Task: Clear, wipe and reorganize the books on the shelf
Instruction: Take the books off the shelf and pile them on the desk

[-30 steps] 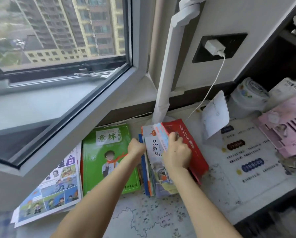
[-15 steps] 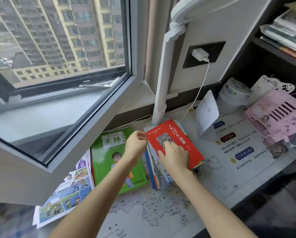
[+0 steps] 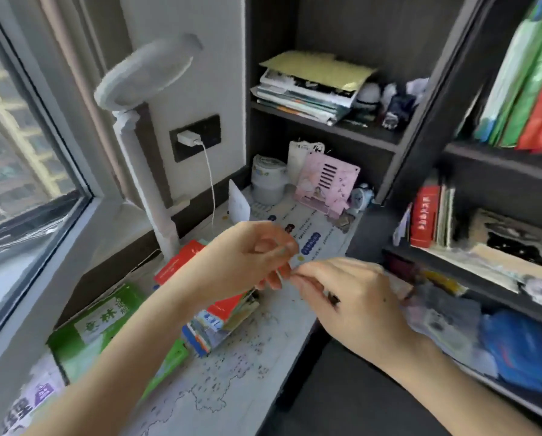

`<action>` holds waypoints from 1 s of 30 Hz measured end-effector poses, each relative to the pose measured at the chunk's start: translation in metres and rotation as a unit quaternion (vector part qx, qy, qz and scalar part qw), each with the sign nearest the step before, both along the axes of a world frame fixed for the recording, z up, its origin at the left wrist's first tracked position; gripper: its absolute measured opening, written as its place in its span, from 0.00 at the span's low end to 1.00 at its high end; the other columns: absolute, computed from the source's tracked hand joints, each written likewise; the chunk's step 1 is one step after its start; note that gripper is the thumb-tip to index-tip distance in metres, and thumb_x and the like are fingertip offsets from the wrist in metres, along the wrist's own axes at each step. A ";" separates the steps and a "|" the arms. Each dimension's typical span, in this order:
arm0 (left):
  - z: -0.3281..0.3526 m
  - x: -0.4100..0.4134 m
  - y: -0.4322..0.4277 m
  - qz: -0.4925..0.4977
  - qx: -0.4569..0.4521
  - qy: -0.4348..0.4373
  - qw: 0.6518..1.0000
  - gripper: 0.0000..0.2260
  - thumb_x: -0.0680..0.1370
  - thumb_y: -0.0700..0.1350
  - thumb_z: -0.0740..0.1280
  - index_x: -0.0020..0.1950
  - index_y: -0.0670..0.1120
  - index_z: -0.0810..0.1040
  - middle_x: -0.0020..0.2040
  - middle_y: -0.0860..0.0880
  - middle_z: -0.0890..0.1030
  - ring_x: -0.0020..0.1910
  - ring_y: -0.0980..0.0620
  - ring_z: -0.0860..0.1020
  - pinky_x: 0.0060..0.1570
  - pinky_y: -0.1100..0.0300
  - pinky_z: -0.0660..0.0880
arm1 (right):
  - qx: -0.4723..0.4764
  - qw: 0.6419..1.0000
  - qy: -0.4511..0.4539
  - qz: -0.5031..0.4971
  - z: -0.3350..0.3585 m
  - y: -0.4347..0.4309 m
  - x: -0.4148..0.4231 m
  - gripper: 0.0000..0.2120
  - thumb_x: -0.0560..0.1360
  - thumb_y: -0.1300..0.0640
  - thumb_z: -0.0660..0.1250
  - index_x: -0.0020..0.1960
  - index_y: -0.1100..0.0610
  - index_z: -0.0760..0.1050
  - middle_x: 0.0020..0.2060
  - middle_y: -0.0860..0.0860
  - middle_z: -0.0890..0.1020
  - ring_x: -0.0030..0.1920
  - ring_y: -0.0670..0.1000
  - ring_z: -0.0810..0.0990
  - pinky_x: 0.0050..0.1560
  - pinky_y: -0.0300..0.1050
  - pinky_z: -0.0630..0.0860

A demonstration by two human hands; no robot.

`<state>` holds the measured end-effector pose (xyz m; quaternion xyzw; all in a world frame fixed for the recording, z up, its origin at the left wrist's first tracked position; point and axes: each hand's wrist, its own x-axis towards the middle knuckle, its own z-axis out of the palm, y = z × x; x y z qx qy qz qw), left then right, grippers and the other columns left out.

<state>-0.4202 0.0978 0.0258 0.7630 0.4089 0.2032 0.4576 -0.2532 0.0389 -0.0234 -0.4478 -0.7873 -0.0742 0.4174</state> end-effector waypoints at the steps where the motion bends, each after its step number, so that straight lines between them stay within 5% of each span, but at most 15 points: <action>1: 0.009 0.009 -0.007 -0.019 0.014 0.000 1.000 0.07 0.80 0.46 0.62 0.48 0.47 0.79 0.36 0.52 0.83 0.34 0.55 0.82 0.35 0.61 0.77 | 0.017 1.000 0.008 -0.004 0.004 -0.007 0.009 0.13 0.79 0.54 0.64 0.42 0.60 0.82 0.32 0.50 0.82 0.30 0.50 0.79 0.30 0.46 0.75; 11: 0.061 0.191 -0.099 -0.097 0.139 -0.011 0.985 0.06 0.79 0.47 0.63 0.45 0.51 0.78 0.36 0.53 0.84 0.34 0.56 0.82 0.34 0.65 0.76 | 0.144 0.973 0.014 -0.178 0.053 -0.123 0.208 0.12 0.77 0.54 0.65 0.42 0.59 0.83 0.32 0.48 0.83 0.31 0.46 0.78 0.32 0.38 0.73; 14: 0.067 0.264 -0.126 -0.094 0.149 -0.040 0.984 0.07 0.79 0.45 0.63 0.45 0.48 0.80 0.36 0.52 0.84 0.34 0.55 0.82 0.33 0.67 0.75 | 0.152 0.959 0.028 -0.237 0.067 -0.163 0.288 0.13 0.77 0.53 0.63 0.42 0.58 0.83 0.29 0.47 0.81 0.30 0.42 0.71 0.32 0.35 0.69; 20: 0.082 0.390 -0.157 -0.093 0.128 -0.097 0.983 0.06 0.79 0.43 0.64 0.45 0.45 0.80 0.36 0.49 0.84 0.34 0.55 0.82 0.33 0.63 0.78 | 0.145 0.921 0.056 -0.357 0.091 -0.217 0.417 0.14 0.75 0.49 0.62 0.42 0.55 0.82 0.27 0.47 0.80 0.27 0.48 0.76 0.29 0.43 0.72; 24: 0.086 0.462 -0.156 -0.104 0.129 -0.104 0.981 0.05 0.79 0.42 0.64 0.47 0.46 0.79 0.39 0.48 0.84 0.35 0.55 0.82 0.35 0.64 0.78 | 0.120 0.885 0.067 -0.445 0.102 -0.230 0.479 0.09 0.74 0.49 0.68 0.43 0.53 0.81 0.30 0.43 0.81 0.30 0.43 0.78 0.31 0.38 0.73; 30: 0.080 0.563 -0.129 -0.104 0.124 -0.125 0.979 0.04 0.79 0.44 0.65 0.52 0.48 0.77 0.41 0.49 0.82 0.42 0.49 0.82 0.50 0.47 0.79 | 0.081 0.828 0.068 -0.551 0.082 -0.216 0.563 0.17 0.70 0.50 0.74 0.55 0.56 0.78 0.42 0.49 0.83 0.40 0.53 0.82 0.36 0.47 0.79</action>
